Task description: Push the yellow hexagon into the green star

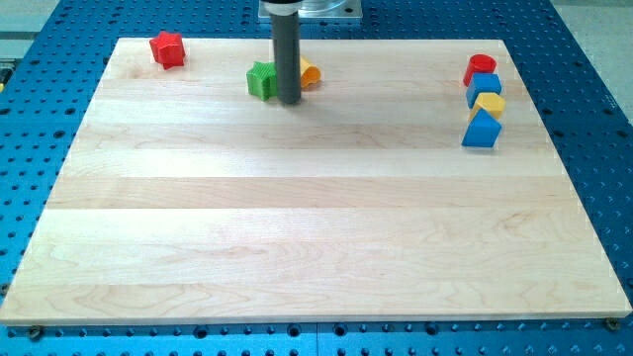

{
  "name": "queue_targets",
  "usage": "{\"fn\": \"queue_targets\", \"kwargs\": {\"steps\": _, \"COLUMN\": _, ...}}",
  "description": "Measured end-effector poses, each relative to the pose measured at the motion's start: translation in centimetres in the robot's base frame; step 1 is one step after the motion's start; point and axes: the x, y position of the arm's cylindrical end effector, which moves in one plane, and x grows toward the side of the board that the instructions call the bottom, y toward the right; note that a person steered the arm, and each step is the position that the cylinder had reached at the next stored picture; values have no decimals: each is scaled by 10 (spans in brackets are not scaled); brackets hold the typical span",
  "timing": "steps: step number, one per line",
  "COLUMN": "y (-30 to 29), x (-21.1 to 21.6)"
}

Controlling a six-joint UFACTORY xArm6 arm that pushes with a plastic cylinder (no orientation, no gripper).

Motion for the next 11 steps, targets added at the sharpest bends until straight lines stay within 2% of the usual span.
{"fn": "queue_targets", "kwargs": {"steps": 1, "y": 106, "x": 2}}
{"fn": "queue_targets", "kwargs": {"steps": 2, "y": 232, "x": -25}}
{"fn": "queue_targets", "kwargs": {"steps": 3, "y": 276, "x": -82}}
{"fn": "queue_targets", "kwargs": {"steps": 5, "y": 304, "x": -124}}
{"fn": "queue_targets", "kwargs": {"steps": 8, "y": 323, "x": -124}}
{"fn": "queue_targets", "kwargs": {"steps": 9, "y": 320, "x": -115}}
{"fn": "queue_targets", "kwargs": {"steps": 10, "y": 328, "x": -82}}
{"fn": "queue_targets", "kwargs": {"steps": 11, "y": 319, "x": -28}}
